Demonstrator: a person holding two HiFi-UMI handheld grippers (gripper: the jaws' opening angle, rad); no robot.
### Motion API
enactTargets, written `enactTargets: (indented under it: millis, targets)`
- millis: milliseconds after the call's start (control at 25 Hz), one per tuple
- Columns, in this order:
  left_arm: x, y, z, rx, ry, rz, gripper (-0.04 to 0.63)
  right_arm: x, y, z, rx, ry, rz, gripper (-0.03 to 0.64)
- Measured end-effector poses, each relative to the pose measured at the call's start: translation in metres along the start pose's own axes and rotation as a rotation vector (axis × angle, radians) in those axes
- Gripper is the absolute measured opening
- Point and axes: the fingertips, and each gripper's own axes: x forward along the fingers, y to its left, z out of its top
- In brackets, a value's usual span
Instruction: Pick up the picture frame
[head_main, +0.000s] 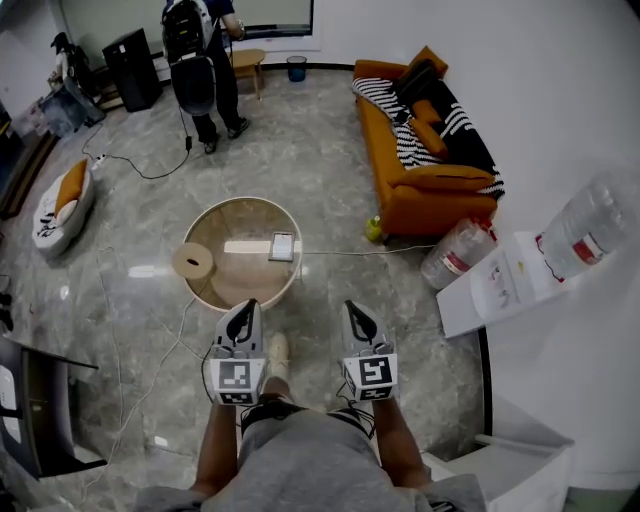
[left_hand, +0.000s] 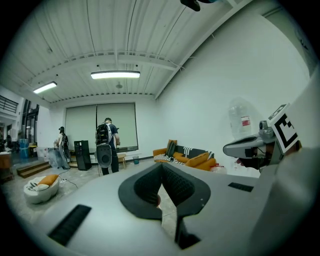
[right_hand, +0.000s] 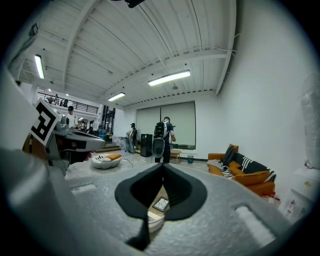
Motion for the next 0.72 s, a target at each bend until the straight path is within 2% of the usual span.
enactTargets:
  millis: [400,720]
  targets:
    - [0.121,0.083,0.023,0.002,0.01,-0.069,0.017,0.136,-0.019,0.026,0.036,0.036,-0.042,-0.002]
    - [0.189,0.147,0.009,-0.021,0.028,-0.132,0.017,0.23,-0.007,0.031,0.038,0.072,-0.072,0.0]
